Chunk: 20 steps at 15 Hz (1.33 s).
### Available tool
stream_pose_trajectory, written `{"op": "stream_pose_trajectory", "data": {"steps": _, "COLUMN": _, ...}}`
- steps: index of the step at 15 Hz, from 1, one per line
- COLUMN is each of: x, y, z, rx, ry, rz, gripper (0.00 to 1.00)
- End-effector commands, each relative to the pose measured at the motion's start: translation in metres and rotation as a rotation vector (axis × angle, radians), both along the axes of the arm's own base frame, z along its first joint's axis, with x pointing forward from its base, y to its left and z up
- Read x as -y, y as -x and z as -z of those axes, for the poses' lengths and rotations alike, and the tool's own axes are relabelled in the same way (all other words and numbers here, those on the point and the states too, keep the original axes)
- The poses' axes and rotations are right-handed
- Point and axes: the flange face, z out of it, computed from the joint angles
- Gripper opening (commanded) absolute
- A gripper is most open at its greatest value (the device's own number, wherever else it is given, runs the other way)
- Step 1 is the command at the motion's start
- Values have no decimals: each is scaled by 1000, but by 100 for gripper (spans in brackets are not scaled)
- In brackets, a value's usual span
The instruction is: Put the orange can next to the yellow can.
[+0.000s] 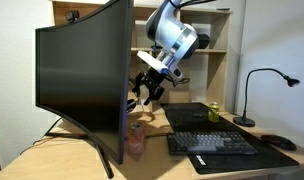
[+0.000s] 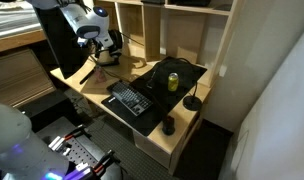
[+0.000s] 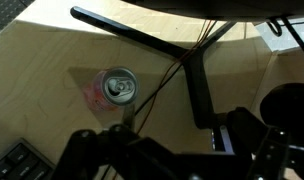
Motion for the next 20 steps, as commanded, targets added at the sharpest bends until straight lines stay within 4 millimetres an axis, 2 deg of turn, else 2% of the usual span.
{"op": "stream_pose_trajectory", "data": {"steps": 1, "x": 0, "y": -7, "z": 33, "rx": -69, "ry": 59, "rz": 12, "gripper": 100}}
{"op": "stream_pose_trajectory", "data": {"steps": 7, "x": -17, "y": -4, "z": 95, "rx": -171, "ry": 65, "rz": -10, "gripper": 100}}
{"op": "stream_pose_trajectory", "data": {"steps": 8, "x": -9, "y": 1, "z": 84, "rx": -144, "ry": 71, "rz": -4, "gripper": 100}}
{"op": "stream_pose_trajectory", "data": {"steps": 10, "x": -13, "y": 1, "z": 97, "rx": -160, "ry": 73, "rz": -9, "gripper": 100}}
{"op": "stream_pose_trajectory", "data": {"steps": 12, "x": -14, "y": -1, "z": 98, "rx": -160, "ry": 71, "rz": -8, "gripper": 100}}
{"op": "stream_pose_trajectory", "data": {"steps": 14, "x": -19, "y": -4, "z": 115, "rx": -175, "ry": 75, "rz": -11, "gripper": 100}}
{"op": "stream_pose_trajectory", "data": {"steps": 18, "x": -23, "y": -3, "z": 132, "rx": -199, "ry": 63, "rz": -12, "gripper": 100}}
{"op": "stream_pose_trajectory", "data": {"steps": 19, "x": -17, "y": 1, "z": 124, "rx": -194, "ry": 79, "rz": -12, "gripper": 100}}
{"op": "stream_pose_trajectory", "data": {"steps": 20, "x": -18, "y": 1, "z": 129, "rx": -200, "ry": 80, "rz": -13, "gripper": 100}}
